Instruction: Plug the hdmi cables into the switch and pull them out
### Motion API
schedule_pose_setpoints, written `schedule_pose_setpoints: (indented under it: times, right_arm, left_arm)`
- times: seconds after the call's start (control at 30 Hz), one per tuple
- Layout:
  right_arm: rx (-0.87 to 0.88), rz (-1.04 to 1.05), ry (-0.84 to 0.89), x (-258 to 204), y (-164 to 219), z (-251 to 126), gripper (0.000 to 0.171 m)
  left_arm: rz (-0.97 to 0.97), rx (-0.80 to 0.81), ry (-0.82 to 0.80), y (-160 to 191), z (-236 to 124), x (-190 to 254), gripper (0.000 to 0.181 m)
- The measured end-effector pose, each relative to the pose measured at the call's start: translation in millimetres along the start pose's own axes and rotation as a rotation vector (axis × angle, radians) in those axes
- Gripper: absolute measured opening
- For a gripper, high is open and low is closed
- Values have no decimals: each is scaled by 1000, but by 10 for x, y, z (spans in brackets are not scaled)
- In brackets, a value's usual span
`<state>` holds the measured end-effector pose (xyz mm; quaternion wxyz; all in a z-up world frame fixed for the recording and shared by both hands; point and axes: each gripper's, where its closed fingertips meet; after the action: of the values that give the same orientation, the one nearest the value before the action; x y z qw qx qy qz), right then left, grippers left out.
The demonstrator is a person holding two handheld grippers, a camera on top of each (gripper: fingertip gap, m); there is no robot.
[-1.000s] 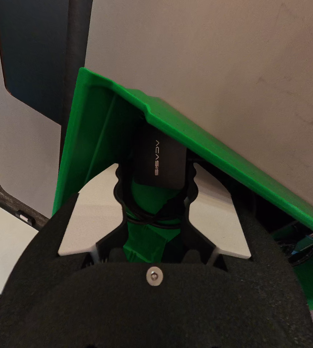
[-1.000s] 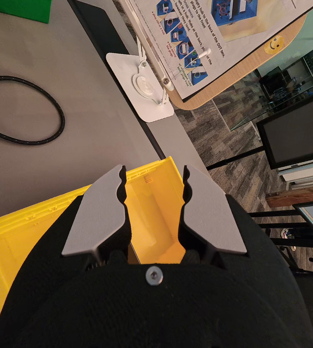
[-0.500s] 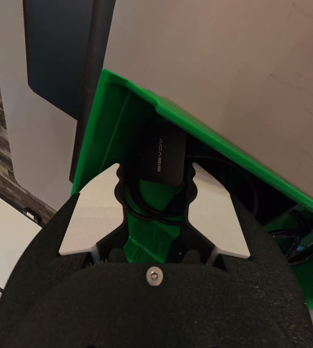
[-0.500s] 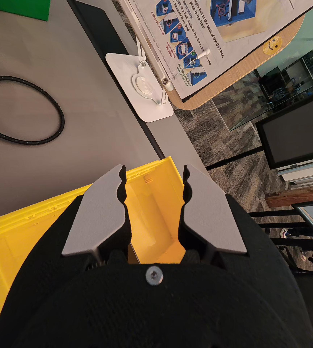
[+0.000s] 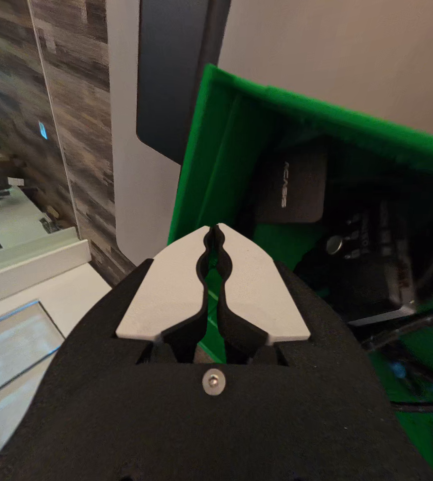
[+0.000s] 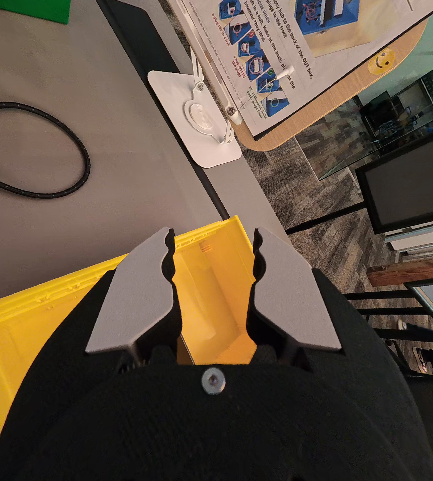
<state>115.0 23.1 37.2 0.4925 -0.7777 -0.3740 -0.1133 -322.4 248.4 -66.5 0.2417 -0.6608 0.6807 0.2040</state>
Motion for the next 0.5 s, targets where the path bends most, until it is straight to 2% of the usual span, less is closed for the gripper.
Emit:
schedule_pose_setpoints:
  times: [0.07, 0.17, 0.33, 0.43, 0.5]
  right_arm:
    - [-5, -1, -3, -7, 6, 7, 59]
    - [-7, -2, -8, -17, 6, 21, 59]
    - [-17, -7, -16, -42, 14, 46, 59]
    - [-14, -5, -26, -59, 4, 62, 59]
    - [-18, -4, -30, -68, 11, 77, 59]
  left_arm:
    - [-12, -7, 47, 72, 44, 82, 0]
    - [-79, 65, 143, 41, 43, 208, 3]
    - [31, 135, 219, 88, 26, 406, 20]
    - [122, 103, 195, 164, 134, 454, 34]
    - [148, 118, 165, 148, 180, 432, 34]
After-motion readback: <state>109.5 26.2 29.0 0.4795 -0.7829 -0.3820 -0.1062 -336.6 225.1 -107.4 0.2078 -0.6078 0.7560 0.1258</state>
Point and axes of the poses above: each gripper's, where its closed fingertips meet, z out along the fingers, y out of its underside, x = y × z across the jaws, and after that the axes turned 2 degrees about z, right-handed
